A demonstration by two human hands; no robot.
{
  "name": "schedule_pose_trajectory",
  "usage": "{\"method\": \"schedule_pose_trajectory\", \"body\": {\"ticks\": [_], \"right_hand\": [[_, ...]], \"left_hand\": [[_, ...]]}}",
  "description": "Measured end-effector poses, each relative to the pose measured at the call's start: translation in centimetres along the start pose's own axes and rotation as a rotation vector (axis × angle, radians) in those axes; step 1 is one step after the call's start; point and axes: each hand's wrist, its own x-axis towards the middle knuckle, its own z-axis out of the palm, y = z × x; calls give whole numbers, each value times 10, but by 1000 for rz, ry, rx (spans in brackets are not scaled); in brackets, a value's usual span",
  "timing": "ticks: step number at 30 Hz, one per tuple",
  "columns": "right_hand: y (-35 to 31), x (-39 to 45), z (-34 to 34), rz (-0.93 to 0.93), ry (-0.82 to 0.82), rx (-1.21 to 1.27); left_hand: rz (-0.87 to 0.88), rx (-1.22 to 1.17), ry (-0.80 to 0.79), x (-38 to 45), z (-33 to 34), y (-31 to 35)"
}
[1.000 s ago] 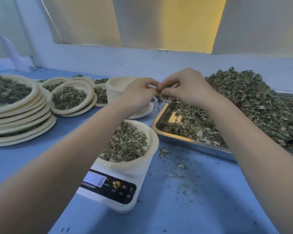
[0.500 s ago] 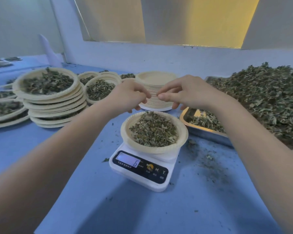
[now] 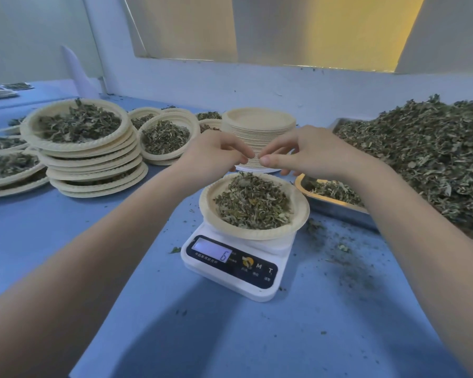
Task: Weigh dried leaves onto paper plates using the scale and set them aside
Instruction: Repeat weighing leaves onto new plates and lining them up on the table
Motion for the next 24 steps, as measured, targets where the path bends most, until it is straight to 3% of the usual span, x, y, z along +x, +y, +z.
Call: {"method": "schedule_pose_trajectory", "body": {"ticks": [7,10,13,24], "right_hand": [[21,3,-3,85,60,-66],[36,5,-6,190,35,-296],[54,9,-1,333,-94,-497],[84,16,9,505,-118,-533]], "left_hand": [[-8,-5,24,1,12,0],[-5,-28,54,3,16,0],[3,-37,73,5,19,-1],[0,-83,130,7,21,-11]]}}
